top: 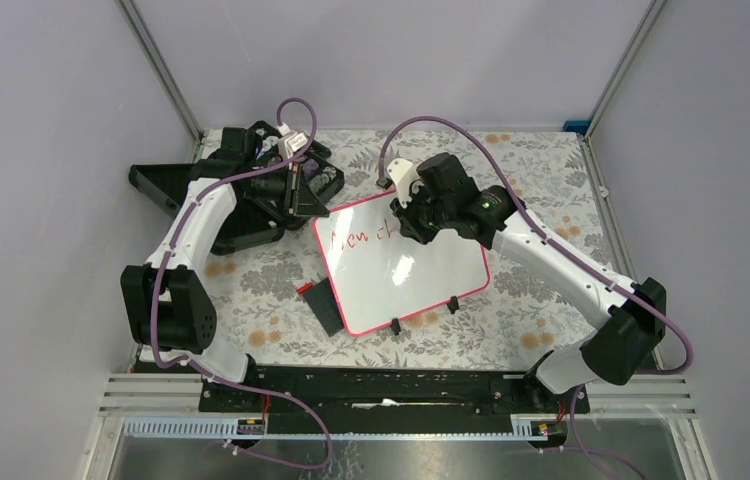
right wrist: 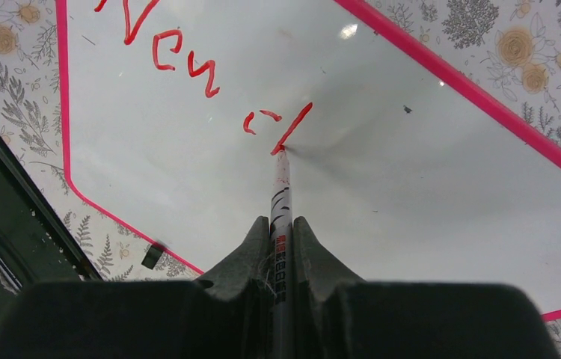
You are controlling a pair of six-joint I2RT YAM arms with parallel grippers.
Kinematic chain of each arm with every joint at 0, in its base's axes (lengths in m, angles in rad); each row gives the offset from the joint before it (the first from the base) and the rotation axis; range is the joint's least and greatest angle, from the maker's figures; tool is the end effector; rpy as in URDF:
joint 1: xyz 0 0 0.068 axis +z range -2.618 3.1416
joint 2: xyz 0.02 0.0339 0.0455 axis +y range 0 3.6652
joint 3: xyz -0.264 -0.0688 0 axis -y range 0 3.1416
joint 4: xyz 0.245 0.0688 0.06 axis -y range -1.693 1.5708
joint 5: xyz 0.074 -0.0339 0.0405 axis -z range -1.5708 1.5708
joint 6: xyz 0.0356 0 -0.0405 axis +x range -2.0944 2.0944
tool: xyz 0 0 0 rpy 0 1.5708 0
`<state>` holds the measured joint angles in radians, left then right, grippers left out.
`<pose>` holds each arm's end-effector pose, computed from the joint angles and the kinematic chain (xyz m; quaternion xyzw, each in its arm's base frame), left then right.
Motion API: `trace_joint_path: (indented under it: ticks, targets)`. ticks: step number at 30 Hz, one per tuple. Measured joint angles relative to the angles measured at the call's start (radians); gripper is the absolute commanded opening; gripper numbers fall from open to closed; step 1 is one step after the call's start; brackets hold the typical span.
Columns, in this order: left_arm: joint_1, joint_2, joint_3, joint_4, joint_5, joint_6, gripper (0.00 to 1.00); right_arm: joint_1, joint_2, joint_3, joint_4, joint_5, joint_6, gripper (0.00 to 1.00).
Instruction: Write a sentence on the whiteboard
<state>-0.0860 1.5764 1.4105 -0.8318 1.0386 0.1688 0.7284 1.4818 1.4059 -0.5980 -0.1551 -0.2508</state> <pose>0.3191 -0.0583 0.3189 0.2449 0.8082 -0.4655 0.2649 0.2431 0.2242 0.3496 -0.4521 0.7771 0.1701 0.4035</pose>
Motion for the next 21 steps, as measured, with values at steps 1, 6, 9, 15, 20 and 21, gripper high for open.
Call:
trace_joint_path:
  ticks: [1, 6, 9, 15, 20, 21]
  targets:
    - [0.0, 0.0, 0.0, 0.0, 0.0, 0.0, 0.0, 0.0, 0.0, 0.002, 0.004, 0.005, 0.0, 0.0]
    - [0.0, 0.0, 0.0, 0.001, 0.0, 0.0, 0.0, -0.002, 0.003, 0.023, 0.01, 0.016, -0.007, 0.0]
    - [0.0, 0.0, 0.0, 0.001, 0.0, 0.0, 0.0, -0.004, 0.004, 0.031, 0.014, 0.024, -0.008, 0.0]
    - [0.0, 0.0, 0.0, 0.002, 0.0, 0.0, 0.0, -0.014, 0.004, 0.031, 0.014, 0.035, -0.014, 0.0]
    - [0.0, 0.0, 0.0, 0.003, 0.0, 0.0, 0.0, -0.016, 0.004, 0.031, 0.014, 0.039, -0.018, 0.0]
    - [0.0, 0.0, 0.0, 0.003, 0.0, 0.0, 0.0, -0.017, 0.004, 0.03, 0.014, 0.039, -0.019, 0.0]
